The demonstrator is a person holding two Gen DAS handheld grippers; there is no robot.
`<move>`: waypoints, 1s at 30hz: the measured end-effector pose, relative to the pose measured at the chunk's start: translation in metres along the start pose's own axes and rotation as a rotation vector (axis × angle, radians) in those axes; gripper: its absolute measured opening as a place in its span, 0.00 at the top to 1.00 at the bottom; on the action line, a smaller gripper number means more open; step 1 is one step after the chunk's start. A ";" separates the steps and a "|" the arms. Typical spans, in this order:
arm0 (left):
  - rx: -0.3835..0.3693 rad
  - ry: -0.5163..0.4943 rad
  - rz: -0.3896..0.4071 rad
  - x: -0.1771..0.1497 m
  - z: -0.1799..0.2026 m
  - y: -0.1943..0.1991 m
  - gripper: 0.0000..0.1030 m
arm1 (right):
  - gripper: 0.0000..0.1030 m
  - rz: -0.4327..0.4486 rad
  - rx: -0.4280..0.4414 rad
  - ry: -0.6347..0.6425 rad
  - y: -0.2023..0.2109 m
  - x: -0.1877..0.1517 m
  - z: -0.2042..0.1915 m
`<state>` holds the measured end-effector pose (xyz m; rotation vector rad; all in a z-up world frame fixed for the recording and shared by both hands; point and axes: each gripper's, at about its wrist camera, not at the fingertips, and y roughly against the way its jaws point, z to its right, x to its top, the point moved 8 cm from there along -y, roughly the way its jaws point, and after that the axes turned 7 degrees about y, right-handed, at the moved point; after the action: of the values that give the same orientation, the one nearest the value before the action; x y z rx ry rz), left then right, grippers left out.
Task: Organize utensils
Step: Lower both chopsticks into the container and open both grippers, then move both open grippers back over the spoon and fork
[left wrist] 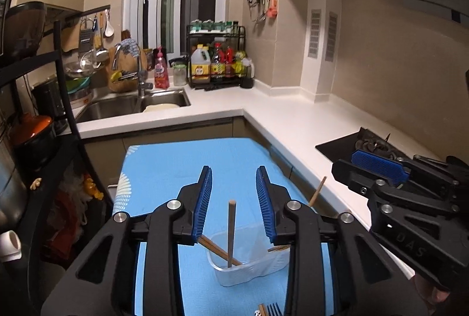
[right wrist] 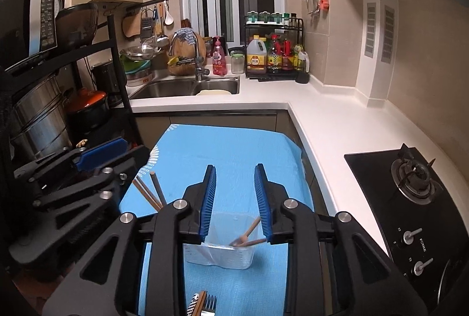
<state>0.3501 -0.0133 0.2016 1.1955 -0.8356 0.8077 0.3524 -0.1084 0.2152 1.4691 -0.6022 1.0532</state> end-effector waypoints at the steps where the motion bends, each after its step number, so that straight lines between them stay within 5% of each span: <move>1: -0.009 0.005 0.006 0.000 0.000 0.004 0.70 | 0.73 0.005 0.000 -0.007 0.004 -0.001 0.002; 8: -0.020 0.051 0.022 -0.020 -0.008 0.045 0.71 | 0.73 0.052 -0.018 -0.031 0.052 -0.018 0.010; 14: -0.025 0.084 0.011 -0.067 -0.016 0.082 0.82 | 0.73 0.082 -0.023 -0.048 0.100 -0.057 0.005; 22: 0.007 0.121 -0.020 -0.162 -0.026 0.120 0.88 | 0.86 0.037 0.045 -0.133 0.130 -0.153 -0.016; 30: 0.029 0.195 -0.082 -0.254 -0.032 0.120 0.89 | 0.90 -0.054 0.096 -0.175 0.107 -0.249 -0.043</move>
<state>0.1297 0.0169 0.0273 1.1487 -0.6127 0.8567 0.1354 -0.1375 0.0500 1.6647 -0.6391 0.9285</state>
